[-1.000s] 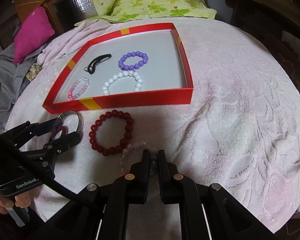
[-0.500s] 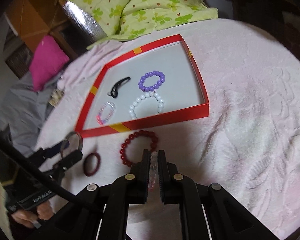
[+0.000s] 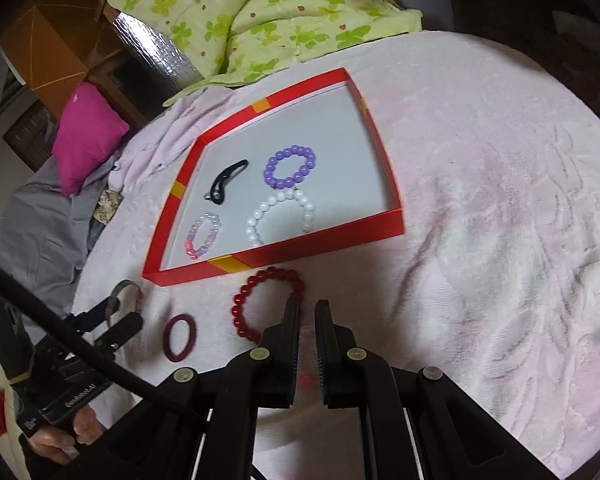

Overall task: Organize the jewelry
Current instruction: 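Lift the silver bangle with the left tool while the right tool grasps and lifts the pink bracelet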

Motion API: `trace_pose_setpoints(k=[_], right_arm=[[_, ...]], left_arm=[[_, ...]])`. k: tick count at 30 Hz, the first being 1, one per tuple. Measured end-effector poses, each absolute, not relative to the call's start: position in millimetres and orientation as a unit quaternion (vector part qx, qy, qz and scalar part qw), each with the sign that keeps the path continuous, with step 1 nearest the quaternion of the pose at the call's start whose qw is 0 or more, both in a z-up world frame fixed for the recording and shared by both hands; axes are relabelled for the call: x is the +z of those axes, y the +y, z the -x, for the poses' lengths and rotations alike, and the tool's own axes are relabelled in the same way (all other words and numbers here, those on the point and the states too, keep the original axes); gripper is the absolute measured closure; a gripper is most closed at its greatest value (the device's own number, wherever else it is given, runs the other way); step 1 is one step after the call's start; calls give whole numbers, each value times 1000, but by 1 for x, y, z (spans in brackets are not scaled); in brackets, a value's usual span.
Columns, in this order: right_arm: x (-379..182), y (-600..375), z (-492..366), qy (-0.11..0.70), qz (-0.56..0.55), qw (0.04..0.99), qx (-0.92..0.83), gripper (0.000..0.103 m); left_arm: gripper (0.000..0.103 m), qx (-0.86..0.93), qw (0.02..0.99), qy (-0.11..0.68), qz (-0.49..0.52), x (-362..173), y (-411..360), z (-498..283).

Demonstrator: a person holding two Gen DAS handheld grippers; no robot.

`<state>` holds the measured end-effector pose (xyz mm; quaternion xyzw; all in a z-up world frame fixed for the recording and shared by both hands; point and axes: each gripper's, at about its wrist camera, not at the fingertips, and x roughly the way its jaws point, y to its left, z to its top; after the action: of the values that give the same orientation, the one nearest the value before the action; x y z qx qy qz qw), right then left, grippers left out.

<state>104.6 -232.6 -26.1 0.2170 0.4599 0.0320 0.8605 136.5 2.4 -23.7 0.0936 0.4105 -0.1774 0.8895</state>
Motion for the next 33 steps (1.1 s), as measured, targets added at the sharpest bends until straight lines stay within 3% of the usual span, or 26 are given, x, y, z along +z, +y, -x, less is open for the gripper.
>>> trace_pose_setpoints(k=[7,8,11,13,14,15,17,20,33], right_arm=[[-38,-242,-108,495,-212,842,22,92],[-39,-240,-108,498,-208,842,23,87],[-42,-237,-109,504,-198,841,17,54],[-43,-233,-110,503,-183,845,17,52],[-45,-231,-111,505,-173,845,18,56],[-47,-228,-111,509,-155,846,14,69],[-50,-222,-112,511,-115,852,3,83],[-50,-217,-110,505,-82,859,0,93],[-7,-227,-94,403,-141,904,15,95]], left_arm=[[40,-178,887,413,-100,-26,-3,-136],[40,-178,887,414,-99,-26,-4,-136],[40,-178,887,414,-100,-26,-6,-136],[40,-178,886,416,-101,-27,-7,-135],[40,-178,886,416,-101,-27,-7,-136],[40,-177,886,416,-102,-27,-7,-135],[40,-177,886,417,-100,-27,-7,-136],[40,-177,886,417,-98,-26,-7,-136],[40,-177,892,407,-92,-21,-7,-136]])
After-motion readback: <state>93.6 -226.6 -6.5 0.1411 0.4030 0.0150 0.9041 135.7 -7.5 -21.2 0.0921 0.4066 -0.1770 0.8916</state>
